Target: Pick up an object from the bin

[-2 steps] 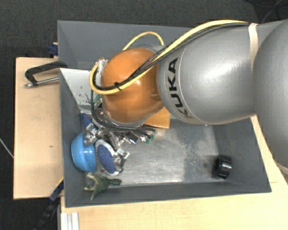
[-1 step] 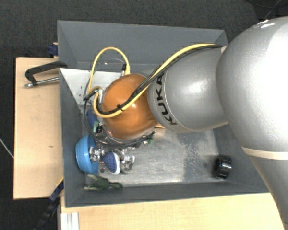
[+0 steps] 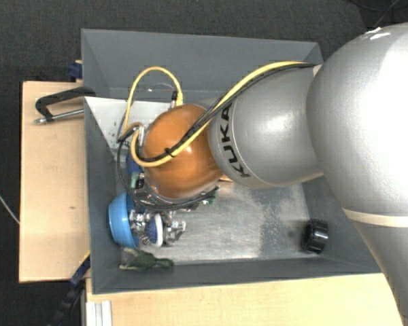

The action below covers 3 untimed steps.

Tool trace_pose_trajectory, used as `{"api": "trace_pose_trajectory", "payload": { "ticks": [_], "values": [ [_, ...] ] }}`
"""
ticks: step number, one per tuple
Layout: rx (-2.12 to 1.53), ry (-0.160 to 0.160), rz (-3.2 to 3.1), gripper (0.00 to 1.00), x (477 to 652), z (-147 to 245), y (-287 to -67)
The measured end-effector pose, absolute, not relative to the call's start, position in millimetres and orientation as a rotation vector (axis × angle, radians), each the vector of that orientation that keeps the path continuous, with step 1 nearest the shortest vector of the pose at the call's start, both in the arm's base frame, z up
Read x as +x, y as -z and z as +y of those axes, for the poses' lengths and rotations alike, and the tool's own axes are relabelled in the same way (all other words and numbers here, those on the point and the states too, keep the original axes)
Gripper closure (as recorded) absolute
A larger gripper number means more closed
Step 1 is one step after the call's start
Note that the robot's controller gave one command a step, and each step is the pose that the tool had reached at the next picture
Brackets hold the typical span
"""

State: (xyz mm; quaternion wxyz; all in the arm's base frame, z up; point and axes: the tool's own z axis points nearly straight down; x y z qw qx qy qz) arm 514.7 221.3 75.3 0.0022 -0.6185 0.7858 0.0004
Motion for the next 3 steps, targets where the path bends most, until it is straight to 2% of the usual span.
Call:
{"api": "trace_pose_trajectory", "payload": {
  "ticks": [1,2,3],
  "values": [
    [-2.047,-0.050,2.457,1.00,544.4,198,-70],
    [-2.094,0.003,2.325,1.00,559.0,206,-188],
    [-2.074,0.005,2.342,1.00,557.6,201,-295]
  ]
}}
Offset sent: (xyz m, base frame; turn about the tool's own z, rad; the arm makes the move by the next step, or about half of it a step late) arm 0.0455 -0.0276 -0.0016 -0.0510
